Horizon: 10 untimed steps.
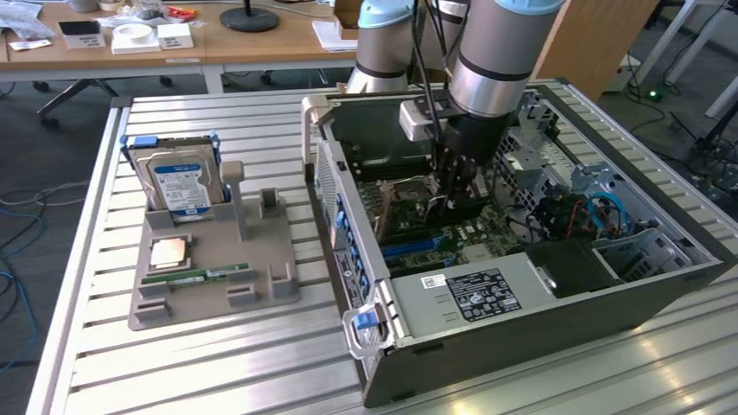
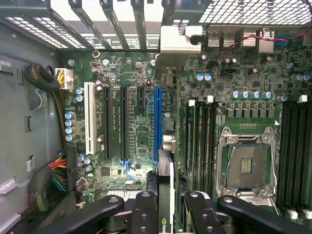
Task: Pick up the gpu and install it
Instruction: 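Insert the gpu into the slot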
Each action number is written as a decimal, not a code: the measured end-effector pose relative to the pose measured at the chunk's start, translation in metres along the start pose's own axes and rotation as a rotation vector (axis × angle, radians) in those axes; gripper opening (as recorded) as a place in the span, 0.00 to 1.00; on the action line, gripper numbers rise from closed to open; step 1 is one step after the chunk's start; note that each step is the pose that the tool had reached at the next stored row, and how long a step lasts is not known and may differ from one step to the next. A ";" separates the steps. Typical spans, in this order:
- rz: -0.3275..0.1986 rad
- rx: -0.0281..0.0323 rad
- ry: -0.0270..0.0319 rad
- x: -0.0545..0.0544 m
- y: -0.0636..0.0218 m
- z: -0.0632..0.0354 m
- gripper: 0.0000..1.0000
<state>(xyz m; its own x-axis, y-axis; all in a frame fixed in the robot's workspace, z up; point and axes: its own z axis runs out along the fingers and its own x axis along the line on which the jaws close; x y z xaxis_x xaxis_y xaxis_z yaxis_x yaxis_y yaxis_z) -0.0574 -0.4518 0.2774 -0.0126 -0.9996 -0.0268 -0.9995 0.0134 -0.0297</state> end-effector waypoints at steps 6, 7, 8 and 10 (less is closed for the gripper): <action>0.000 0.0000 0.0001 0.000 0.0061 -0.0001 0.26; 0.000 0.0000 0.0002 0.001 0.0066 -0.0001 0.26; 0.000 0.0000 0.0002 0.001 0.0069 -0.0001 0.26; 0.000 0.0000 0.0001 0.002 0.0078 -0.0001 0.26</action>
<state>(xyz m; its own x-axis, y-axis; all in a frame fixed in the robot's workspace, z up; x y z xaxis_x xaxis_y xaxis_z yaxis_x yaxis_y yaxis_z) -0.0652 -0.4532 0.2772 -0.0125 -0.9996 -0.0267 -0.9995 0.0133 -0.0297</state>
